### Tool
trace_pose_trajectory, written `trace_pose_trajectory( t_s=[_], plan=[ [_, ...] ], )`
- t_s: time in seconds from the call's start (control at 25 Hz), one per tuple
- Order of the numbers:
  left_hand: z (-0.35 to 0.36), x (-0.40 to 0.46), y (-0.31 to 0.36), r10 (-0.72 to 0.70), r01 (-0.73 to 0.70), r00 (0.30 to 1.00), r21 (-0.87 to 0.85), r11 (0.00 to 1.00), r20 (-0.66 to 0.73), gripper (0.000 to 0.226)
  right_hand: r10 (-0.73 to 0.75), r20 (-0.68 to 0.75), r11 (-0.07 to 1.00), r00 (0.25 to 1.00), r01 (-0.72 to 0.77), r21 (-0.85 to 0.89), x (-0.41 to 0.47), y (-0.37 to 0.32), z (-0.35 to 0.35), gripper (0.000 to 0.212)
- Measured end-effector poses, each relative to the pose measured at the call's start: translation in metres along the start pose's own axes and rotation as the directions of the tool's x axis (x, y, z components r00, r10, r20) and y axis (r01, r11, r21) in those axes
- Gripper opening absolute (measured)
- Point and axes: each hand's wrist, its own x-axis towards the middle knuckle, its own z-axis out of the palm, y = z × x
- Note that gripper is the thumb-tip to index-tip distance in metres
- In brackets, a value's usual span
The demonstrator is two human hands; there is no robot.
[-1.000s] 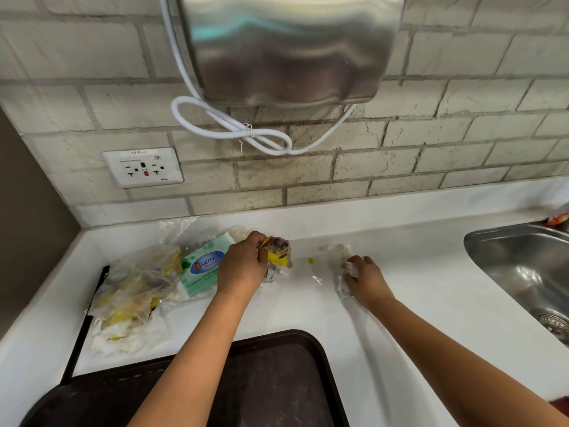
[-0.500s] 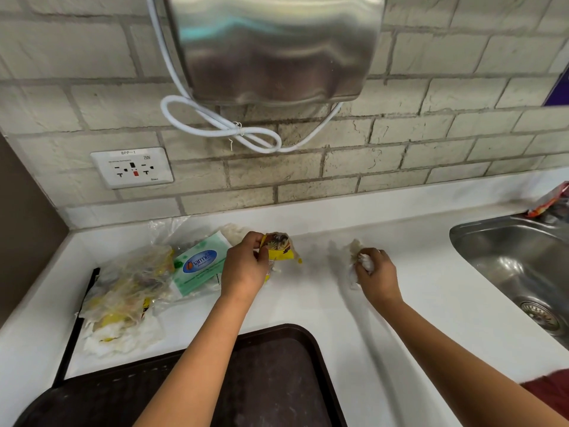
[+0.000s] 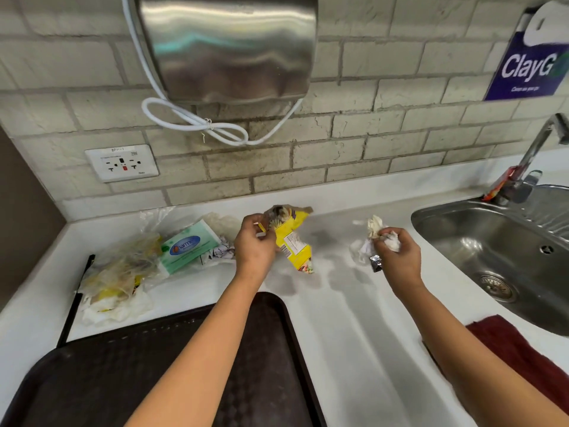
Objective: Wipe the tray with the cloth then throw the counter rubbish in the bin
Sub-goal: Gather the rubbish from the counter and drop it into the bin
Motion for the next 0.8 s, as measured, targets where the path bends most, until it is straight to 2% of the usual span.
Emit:
trace_pose_trajectory(
  t_s=[0.16, 0.28, 0.4, 0.6, 0.72, 0.8],
  plan=[
    [0.018, -0.051, 0.021, -0.017, 0.032, 0.993, -0.127, 0.991, 0.114, 0.038, -0.017, 0.027, 0.999, 0.999, 0.016, 0.036, -0.027, -0.011, -0.047, 0.027],
    [0.037, -0.084, 0.034, 0.017, 0.007, 0.980, -0.121, 0.993, 0.198, 0.044, 0.001, 0.021, 0.998, 1.000, -0.002, 0.069, -0.046, -0.019, -0.082, 0.025],
    [0.064, -0.124, 0.055, 0.035, -0.001, 0.971, -0.145, 0.989, 0.236, 0.040, 0.022, -0.012, 0.991, 1.000, -0.020, 0.135, -0.064, -0.024, -0.126, 0.026],
    [0.101, -0.195, 0.070, 0.092, -0.055, 0.981, -0.209, 0.976, 0.170, 0.025, 0.016, 0.004, 0.990, 1.000, -0.016, 0.140, -0.092, -0.017, -0.197, 0.025],
    [0.122, -0.245, 0.064, 0.068, -0.051, 0.987, -0.122, 0.991, 0.145, 0.024, 0.031, 0.020, 0.993, 0.999, -0.033, 0.116, -0.106, -0.010, -0.241, 0.026],
    [0.131, -0.277, 0.055, 0.043, -0.034, 0.989, -0.064, 0.997, 0.143, 0.023, 0.076, 0.080, 0.990, 0.994, -0.085, 0.111, -0.122, 0.002, -0.264, 0.026]
  ],
)
